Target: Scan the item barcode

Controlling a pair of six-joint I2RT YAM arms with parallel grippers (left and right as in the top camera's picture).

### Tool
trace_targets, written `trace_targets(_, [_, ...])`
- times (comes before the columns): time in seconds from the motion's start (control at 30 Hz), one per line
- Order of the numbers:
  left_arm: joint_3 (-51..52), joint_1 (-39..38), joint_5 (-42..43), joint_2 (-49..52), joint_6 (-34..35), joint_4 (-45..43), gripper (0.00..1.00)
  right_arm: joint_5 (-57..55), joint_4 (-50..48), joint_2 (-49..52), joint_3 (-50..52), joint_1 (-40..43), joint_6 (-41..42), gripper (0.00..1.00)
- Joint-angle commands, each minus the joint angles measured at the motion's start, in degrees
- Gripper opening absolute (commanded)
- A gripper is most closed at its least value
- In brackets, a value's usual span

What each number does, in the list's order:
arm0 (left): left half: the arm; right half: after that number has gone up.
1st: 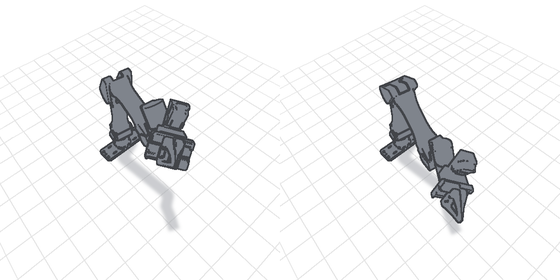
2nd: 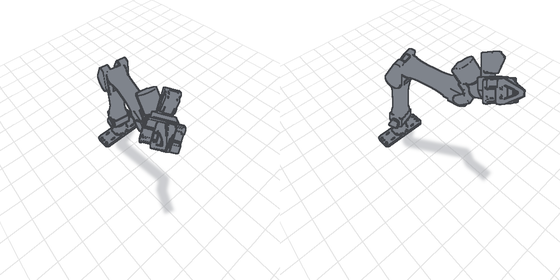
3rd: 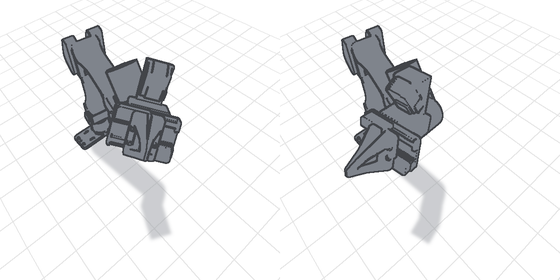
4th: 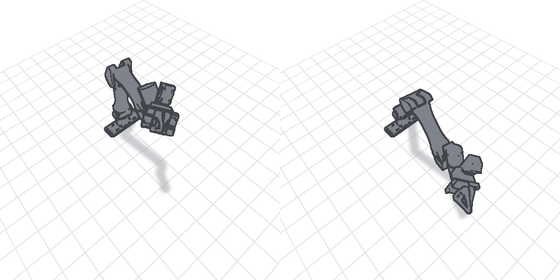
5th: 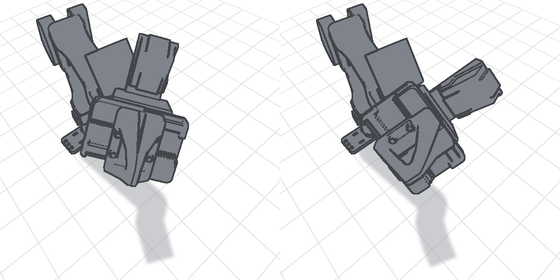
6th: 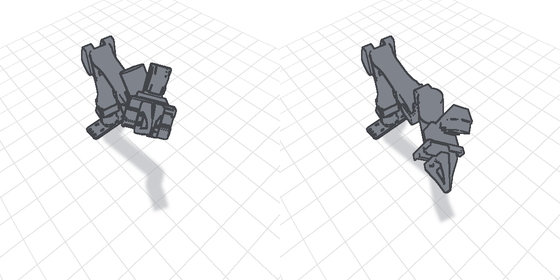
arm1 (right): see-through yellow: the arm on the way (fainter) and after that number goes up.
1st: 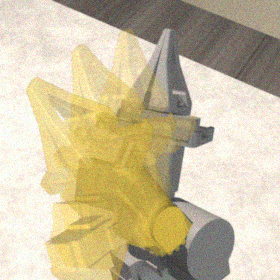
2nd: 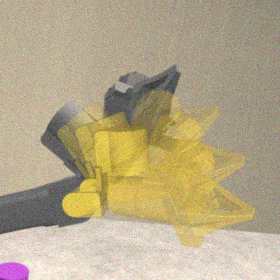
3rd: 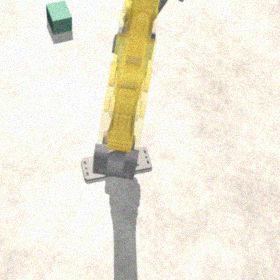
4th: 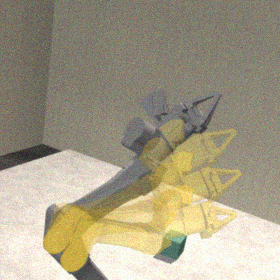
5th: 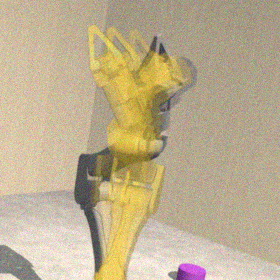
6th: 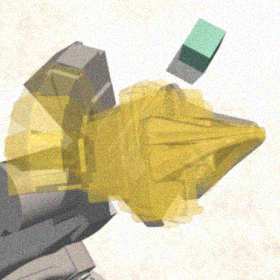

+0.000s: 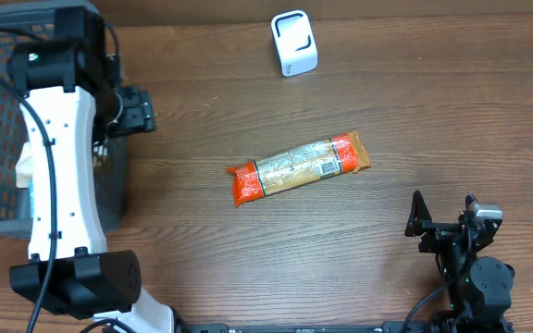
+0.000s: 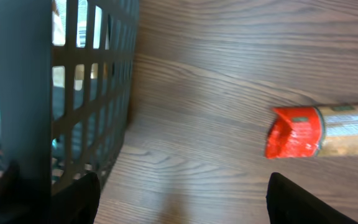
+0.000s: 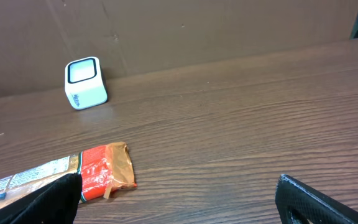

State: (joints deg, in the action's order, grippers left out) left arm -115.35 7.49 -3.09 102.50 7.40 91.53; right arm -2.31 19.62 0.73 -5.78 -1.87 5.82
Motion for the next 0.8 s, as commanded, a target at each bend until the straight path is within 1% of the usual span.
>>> trace_targets(0.0, [3.04,4.37,-2.49,-0.68,-0.28,-2.12,0.77,-0.42,1.09,-0.5,-0.46,0.22,0.13,1.0])
trace_targets(0.13, [4.48,3.87,3.5,-0.68,-5.84,-7.61,0.78,-0.42,1.09,-0.5,-0.46,0.24,0.13,1.0])
trace_targets(0.2, [4.26,2.75,6.97,-0.85,-8.31,-10.03,0.8,-0.42,1.09,-0.5,-0.46,0.22,0.13,1.0])
trace_targets(0.27, [3.17,1.62,8.15,-0.98,-9.18,-11.87,0.83,-0.42,1.09,-0.5,-0.46,0.22,0.13,1.0])
trace_targets(0.37, [-1.81,1.14,8.15,-1.01,-9.14,-12.04,0.87,-0.42,1.09,-0.5,-0.46,0.24,0.13,1.0])
trace_targets(0.43, [-7.43,1.81,8.11,-1.03,-9.09,-11.15,0.92,-0.42,1.09,-0.5,-0.46,0.24,0.13,1.0])
trace_targets(0.57, [-20.31,6.16,8.0,-1.03,-8.66,-9.16,1.0,-0.42,1.09,-0.5,-0.46,0.22,0.13,1.0])
trace_targets(0.6, [-22.69,7.69,8.02,-1.03,-8.63,-9.11,1.0,-0.42,1.09,-0.5,-0.46,0.22,0.13,1.0])
trace_targets(0.67, [-26.67,11.78,8.02,-1.03,-8.66,-9.44,1.0,-0.42,1.09,-0.5,-0.46,0.22,0.13,1.0])
trace_targets(0.77, [-27.45,17.97,8.02,-0.96,-8.68,-11.65,1.0,-0.42,1.09,-0.5,-0.46,0.22,0.13,1.0])
